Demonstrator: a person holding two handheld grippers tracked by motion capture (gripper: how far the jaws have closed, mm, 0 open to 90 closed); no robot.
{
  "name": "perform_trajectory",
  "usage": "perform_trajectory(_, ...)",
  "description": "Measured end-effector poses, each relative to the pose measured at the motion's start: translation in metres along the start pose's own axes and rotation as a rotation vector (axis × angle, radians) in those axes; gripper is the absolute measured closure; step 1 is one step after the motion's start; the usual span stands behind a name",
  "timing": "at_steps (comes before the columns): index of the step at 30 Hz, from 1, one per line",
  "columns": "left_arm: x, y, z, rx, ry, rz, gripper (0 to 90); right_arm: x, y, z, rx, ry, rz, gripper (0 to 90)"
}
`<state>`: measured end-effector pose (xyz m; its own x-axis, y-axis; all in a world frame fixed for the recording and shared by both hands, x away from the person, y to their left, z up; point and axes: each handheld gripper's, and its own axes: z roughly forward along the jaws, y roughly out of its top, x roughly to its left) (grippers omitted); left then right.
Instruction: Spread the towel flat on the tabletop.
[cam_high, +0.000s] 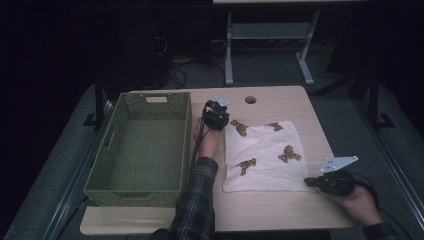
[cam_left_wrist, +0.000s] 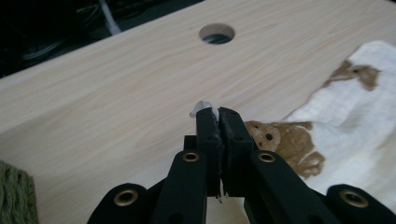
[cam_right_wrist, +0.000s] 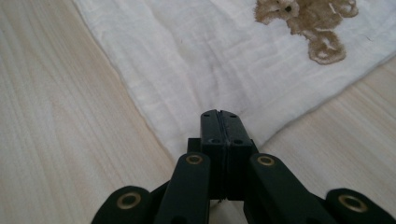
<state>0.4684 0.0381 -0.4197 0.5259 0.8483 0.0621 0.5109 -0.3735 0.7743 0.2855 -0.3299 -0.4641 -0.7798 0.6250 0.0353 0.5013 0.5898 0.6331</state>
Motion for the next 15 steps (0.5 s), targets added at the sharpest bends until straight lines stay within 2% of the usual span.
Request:
perform_trajectory(3,0.006,-0.004,0.009,0.014,0.012,-0.016,87.3,0.000,-0.002,-0.002,0.003,0.000,-0.002,89.3)
perform_trajectory(4,0.008,-0.004,0.012,0.034,0.016,-0.020,87.3,0.001,-0.002,-0.002,0.001,0.001,-0.004,89.5)
perform_trajectory(7,0.012,-0.004,0.019,0.052,0.032,-0.023,87.5,0.001,-0.002,-0.003,0.009,-0.001,-0.006,89.5)
perform_trajectory(9,0.015,-0.002,0.023,0.066,0.048,-0.011,87.5,0.002,-0.002,-0.003,0.010,-0.002,-0.011,89.5)
perform_trajectory(15,0.016,-0.003,0.031,0.080,0.032,-0.015,86.4,0.002,-0.006,-0.005,0.000,0.011,0.000,89.3)
